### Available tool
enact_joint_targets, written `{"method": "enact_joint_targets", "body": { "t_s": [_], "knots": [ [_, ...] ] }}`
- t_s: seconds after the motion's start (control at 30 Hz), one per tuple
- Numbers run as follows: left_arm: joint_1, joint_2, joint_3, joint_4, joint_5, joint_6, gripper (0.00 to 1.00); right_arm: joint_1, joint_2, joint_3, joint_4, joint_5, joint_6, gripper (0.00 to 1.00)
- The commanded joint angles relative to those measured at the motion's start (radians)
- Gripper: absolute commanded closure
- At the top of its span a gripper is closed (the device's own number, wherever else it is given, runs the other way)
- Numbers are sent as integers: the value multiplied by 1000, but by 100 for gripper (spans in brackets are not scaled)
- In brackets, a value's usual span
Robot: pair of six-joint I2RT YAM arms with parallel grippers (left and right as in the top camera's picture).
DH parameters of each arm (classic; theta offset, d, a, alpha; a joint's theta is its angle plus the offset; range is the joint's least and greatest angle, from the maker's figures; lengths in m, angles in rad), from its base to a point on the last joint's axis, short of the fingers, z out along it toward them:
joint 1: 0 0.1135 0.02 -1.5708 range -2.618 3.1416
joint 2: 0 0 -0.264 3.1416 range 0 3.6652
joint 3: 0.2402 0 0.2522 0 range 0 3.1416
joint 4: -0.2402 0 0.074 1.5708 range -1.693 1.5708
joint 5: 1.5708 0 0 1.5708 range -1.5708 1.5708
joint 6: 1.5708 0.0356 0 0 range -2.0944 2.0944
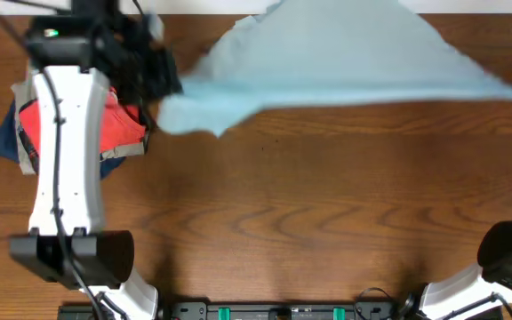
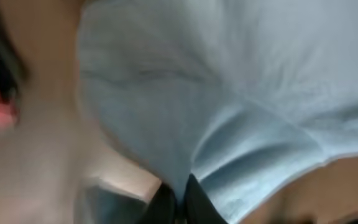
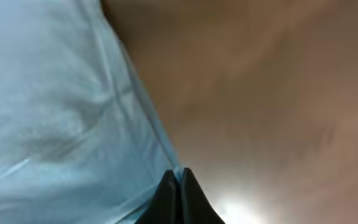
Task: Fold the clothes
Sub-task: 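Lay the shirt flat on the table with both grippers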
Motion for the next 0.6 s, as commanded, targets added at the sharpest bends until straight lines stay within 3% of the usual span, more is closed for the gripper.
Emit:
{"method": "enact_joint_targets", "body": {
  "t_s": [0.0,0.3,0.57],
  "knots": [
    [-18,-1,-136,-52,-8,88,94,-13,-9,-134,-11,77,-26,99],
    [-28,-11,-632,-26,-8,96,94,-24,-9,-545,16,85,-8,99],
    [-28,-180,-924,45,-8,102,94,-84,-16,-639,-31,170,73,99]
  ]
}}
